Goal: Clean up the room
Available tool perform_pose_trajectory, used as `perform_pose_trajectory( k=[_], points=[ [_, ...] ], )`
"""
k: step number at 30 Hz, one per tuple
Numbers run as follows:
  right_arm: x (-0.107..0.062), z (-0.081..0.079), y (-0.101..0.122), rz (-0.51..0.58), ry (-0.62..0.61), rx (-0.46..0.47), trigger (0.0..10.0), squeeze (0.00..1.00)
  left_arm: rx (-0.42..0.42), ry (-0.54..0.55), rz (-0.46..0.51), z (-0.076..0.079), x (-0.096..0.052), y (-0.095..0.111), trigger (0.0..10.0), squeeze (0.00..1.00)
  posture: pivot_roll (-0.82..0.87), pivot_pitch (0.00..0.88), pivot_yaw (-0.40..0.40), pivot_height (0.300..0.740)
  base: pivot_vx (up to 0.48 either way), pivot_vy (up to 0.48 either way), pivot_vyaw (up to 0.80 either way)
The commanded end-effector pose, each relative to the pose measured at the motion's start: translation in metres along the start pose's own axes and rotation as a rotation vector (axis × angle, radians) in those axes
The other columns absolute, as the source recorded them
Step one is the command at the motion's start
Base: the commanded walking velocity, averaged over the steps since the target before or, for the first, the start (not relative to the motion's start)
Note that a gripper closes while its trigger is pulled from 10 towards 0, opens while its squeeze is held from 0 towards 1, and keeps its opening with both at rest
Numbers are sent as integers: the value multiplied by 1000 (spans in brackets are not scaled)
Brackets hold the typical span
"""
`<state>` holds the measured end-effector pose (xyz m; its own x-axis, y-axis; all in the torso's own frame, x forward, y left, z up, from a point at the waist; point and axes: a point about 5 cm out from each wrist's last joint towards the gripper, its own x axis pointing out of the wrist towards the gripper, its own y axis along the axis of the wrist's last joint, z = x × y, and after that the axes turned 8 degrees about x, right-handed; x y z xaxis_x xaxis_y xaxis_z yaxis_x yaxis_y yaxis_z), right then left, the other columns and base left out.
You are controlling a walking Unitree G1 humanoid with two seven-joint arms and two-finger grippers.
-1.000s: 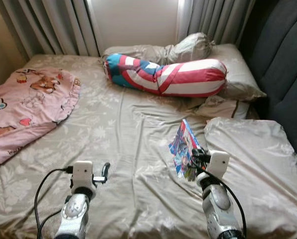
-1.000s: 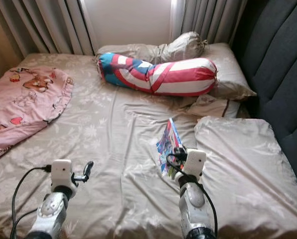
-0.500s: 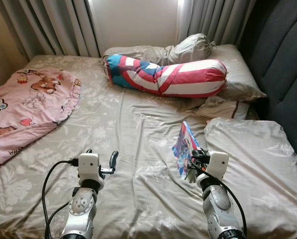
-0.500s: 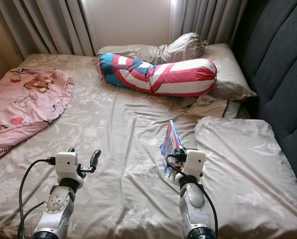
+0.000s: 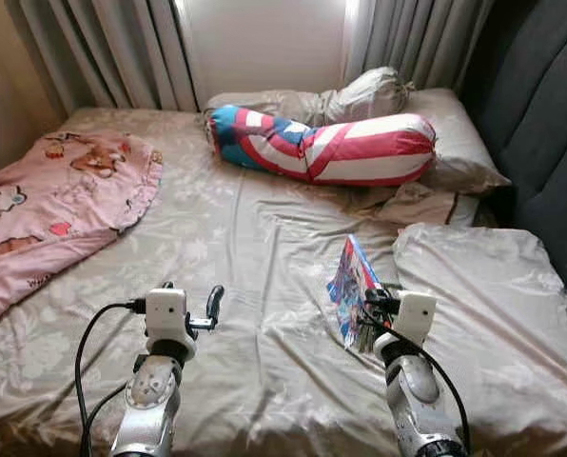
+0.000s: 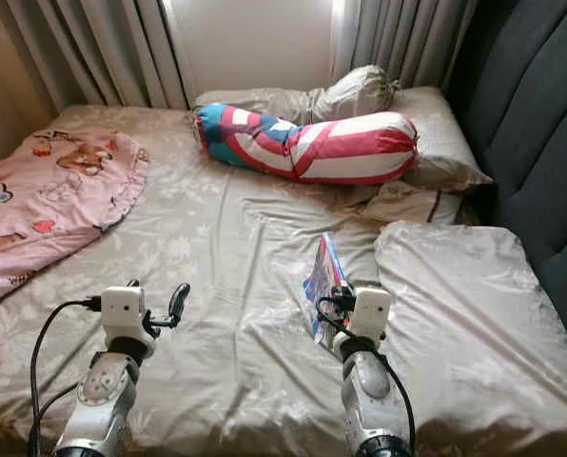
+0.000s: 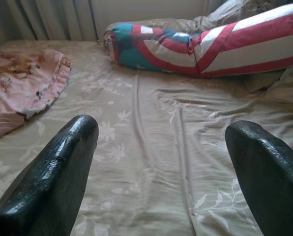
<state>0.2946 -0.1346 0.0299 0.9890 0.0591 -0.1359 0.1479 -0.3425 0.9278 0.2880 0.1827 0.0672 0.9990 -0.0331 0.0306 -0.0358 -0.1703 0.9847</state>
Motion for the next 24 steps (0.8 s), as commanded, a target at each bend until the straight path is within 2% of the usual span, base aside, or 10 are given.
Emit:
perform_pose_trajectory(
  k=[1,4,24],
  points=[
    [4,-6,5,22,26,4,10000,0,-18,-2,-19,1,-2,-2,10000,0,-52,36,-12,647,0,0,0],
    [3,-6,7,48,28,20,10000,0,-20,-2,-20,1,-2,-1,10000,0,-51,38,-13,642,0,0,0],
    [3,-9,6,35,50,26,10000,0,-32,-17,-57,0,-2,-7,10000,0,-49,39,-14,642,0,0,0]
  ],
)
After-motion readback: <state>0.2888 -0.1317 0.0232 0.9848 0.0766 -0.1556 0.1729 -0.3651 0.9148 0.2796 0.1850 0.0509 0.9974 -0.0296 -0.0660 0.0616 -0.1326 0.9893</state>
